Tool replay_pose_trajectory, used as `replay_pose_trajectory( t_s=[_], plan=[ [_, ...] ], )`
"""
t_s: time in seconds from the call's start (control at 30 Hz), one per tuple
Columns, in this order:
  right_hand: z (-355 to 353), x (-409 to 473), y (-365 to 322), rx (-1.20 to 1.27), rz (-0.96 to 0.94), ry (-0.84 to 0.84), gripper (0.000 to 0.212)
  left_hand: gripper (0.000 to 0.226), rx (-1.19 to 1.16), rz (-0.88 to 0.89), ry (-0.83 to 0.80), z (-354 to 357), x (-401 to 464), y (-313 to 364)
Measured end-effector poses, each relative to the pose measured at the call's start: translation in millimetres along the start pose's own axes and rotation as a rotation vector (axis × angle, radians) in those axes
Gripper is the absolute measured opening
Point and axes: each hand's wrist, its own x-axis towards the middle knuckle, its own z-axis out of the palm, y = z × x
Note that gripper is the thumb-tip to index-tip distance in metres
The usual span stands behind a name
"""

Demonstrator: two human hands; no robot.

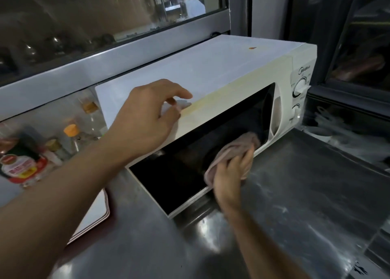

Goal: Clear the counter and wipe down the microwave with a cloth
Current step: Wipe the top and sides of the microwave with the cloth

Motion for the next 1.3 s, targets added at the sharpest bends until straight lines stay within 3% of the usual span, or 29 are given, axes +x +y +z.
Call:
replay_pose_trajectory(
  t_s=[0.1, 0.3, 0.47, 0.67, 0.83, 0.97, 1.1, 1.23, 1.3],
  plan=[
    [-6.4, 34.5, -16.7, -0.058, 0.102, 0.026, 0.072, 0.026, 0.034, -0.075, 0.052, -8.0, -27.9, -8.5],
    [28.4, -67.6, -45.7, -0.082, -0.365, -0.096, 0.043, 0.03, 0.061, -0.125, 0.087, -11.1, -58.8, -16.6],
    [21.8, -46.1, -41.8, -0.123, -0.497, -0.086, 0.042, 0.031, 0.024, -0.149, 0.168, -1.3, -64.1, -17.5],
    [3.1, 45.9, -30.0, -0.052, -0.175, 0.068, 0.063, 0.029, 0.008, -0.141, 0.234, 7.6, -67.2, -19.7],
    [18.5, -47.5, -10.5, 0.105, -0.021, -0.058, 0.073, 0.03, 0.045, -0.134, 0.241, 10.5, -68.9, -17.6],
    [22.6, -63.2, 2.1, 0.27, 0.145, -0.053, 0.073, 0.03, 0.067, -0.136, 0.249, 15.4, -68.6, -19.6],
    [13.8, -2.4, 14.9, 0.381, 0.165, 0.158, 0.057, 0.031, 0.025, -0.157, 0.303, 21.8, -70.5, -19.7],
    [-5.5, 41.9, 46.2, 0.231, 0.356, 0.05, 0.054, 0.03, 0.039, -0.177, 0.342, 25.6, -69.7, -19.9],
    [-9.7, 56.1, 55.2, 0.231, 0.341, 0.071, 0.053, 0.03, 0.05, -0.172, 0.351, 26.4, -69.4, -20.5]
  ],
)
